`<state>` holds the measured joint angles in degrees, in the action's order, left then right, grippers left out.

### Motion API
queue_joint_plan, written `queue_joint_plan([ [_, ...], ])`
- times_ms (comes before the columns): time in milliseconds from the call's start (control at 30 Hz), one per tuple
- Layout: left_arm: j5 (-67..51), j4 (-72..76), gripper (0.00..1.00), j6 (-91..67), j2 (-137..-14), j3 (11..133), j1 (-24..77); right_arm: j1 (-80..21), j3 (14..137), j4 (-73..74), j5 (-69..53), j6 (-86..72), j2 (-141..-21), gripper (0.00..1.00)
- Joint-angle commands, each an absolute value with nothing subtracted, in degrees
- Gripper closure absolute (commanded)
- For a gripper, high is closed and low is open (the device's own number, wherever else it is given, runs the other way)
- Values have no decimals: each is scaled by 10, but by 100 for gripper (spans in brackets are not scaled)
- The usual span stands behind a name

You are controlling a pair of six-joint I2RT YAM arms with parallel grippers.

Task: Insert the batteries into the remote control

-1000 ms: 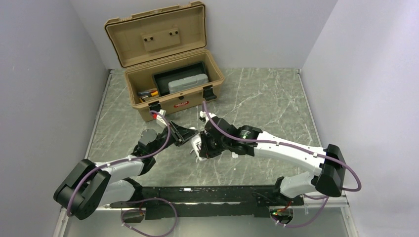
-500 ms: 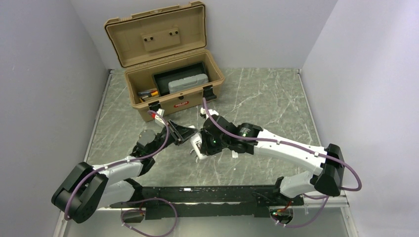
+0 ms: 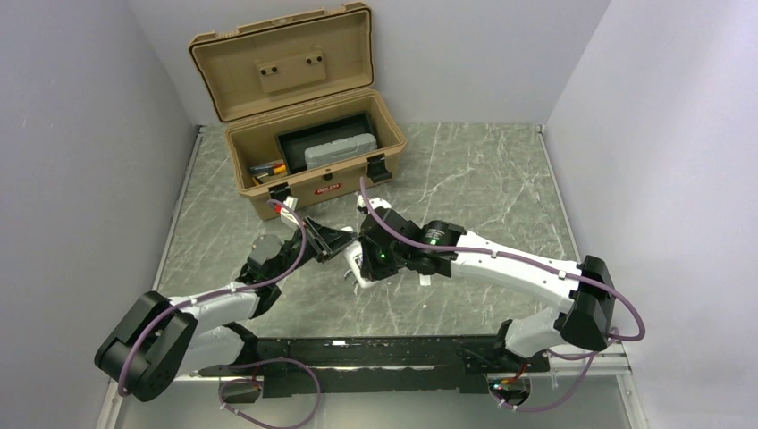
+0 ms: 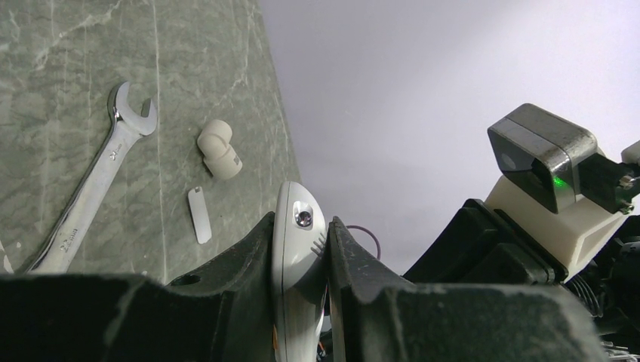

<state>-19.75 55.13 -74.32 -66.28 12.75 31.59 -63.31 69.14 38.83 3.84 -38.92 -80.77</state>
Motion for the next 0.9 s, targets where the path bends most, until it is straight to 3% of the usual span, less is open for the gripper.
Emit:
queue_joint_plan([
  [0, -207, 604, 100, -746, -659, 133, 319, -635, 722, 402, 61, -384, -811, 100],
  [467, -217, 632, 100, -755, -678, 130, 319, -635, 731, 399, 69, -381, -813, 82],
  [867, -220, 636, 100, -755, -685, 128, 319, -634, 724, 394, 79, -382, -794, 78],
])
